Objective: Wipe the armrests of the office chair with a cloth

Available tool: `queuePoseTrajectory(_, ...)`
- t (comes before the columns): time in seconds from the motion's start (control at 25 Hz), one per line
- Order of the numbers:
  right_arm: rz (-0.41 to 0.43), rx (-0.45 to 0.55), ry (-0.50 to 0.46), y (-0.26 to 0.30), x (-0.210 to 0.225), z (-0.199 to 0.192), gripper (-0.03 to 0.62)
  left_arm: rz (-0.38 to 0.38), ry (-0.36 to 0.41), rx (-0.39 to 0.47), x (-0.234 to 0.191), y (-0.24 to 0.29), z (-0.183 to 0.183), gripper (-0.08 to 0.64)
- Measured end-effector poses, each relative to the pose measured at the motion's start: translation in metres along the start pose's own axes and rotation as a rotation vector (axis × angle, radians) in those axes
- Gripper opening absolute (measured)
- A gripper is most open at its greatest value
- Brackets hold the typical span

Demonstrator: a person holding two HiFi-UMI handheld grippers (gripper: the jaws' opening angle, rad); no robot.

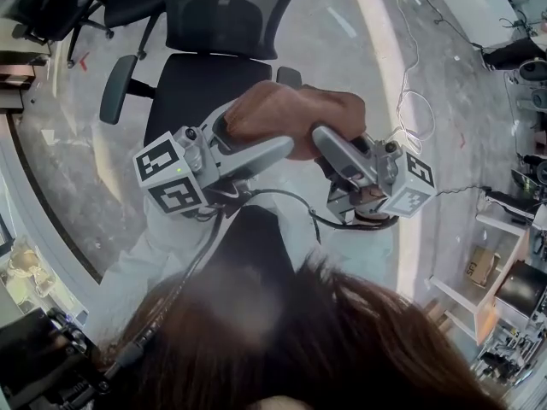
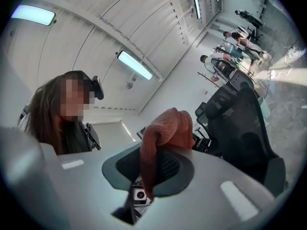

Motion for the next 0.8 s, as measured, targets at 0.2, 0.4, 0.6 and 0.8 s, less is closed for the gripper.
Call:
queuePoseTrajectory(0.2,-0.034,-0.025,-0.023,-0.007,0.008,-0.005,0.035,0.048,0.107,-0.047,-0.007,-0.003,-0.004,0.111)
queuePoseTrajectory(0.4,-0.080,-0.046,-0.078,-0.005,0.009,-0.008,0.037,0.072,0.144,-0.083,-0.005,-0.005,-0.003,0.036)
queuePoseTrajectory(0.6,-0.213,-0.061,-0.200,-0.010,0.021,-0.002,0.058,0.131,0.175,-0.070,-0.011,-0.013,0.009,0.034)
queuePoseTrajectory(0.8,-0.375,-0.072,-0.289,-0.023,0.043,0.003,0.066,0.335,0.255,-0.066,-0.030,-0.063,0.030,0.034)
Point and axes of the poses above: the fingertips, and each gripper's own axes: y forward along the fingers, x to its right, z out of its top, the point moved 3 cm from there along -y, backward along the fingers, and after that the axes turned 15 degrees about y, right-handed, at the moved point
